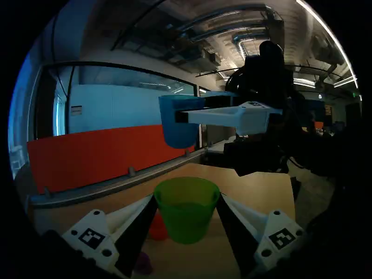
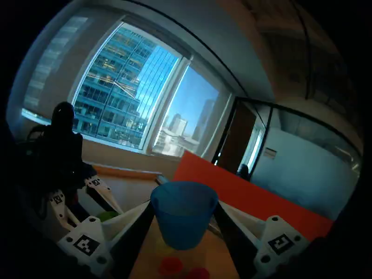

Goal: Pour water

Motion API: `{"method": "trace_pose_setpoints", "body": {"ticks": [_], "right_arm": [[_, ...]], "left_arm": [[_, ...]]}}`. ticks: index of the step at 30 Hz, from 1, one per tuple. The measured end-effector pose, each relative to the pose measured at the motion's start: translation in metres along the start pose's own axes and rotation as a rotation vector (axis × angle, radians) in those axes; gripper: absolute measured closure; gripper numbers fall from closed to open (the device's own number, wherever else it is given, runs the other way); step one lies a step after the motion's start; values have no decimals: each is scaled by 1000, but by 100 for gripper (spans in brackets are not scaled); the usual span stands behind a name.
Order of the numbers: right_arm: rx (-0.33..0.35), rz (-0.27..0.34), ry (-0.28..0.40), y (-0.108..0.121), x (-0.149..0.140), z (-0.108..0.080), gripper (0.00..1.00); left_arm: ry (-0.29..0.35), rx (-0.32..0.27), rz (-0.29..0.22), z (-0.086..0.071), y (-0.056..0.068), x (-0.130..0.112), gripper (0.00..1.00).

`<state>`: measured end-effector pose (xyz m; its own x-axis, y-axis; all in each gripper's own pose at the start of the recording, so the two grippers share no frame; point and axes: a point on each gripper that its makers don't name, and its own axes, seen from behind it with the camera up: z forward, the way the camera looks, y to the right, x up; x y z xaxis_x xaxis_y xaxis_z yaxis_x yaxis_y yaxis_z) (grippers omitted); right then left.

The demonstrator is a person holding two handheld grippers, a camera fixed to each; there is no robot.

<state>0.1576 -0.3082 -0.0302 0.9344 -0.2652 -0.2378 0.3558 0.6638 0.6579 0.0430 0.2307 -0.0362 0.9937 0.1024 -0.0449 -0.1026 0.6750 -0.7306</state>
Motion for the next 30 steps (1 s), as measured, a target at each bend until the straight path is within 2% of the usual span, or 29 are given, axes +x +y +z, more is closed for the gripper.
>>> {"method": "trace_pose_setpoints", "body": {"ticks": [6,11,20,30], "right_arm": [[24,166,6,4,2,-4,10],[38,249,18,10,5,-9,10],[28,288,19,25,0,-21,10],[16,287,-28,31,-36,-39,10]], "left_arm": [[-5,2,6,-2,0,0,14],[-9,2,6,-3,0,-1,14],[-16,16,7,-3,-4,-4,14],[-54,22,-2,-7,-8,-23,14]]}}
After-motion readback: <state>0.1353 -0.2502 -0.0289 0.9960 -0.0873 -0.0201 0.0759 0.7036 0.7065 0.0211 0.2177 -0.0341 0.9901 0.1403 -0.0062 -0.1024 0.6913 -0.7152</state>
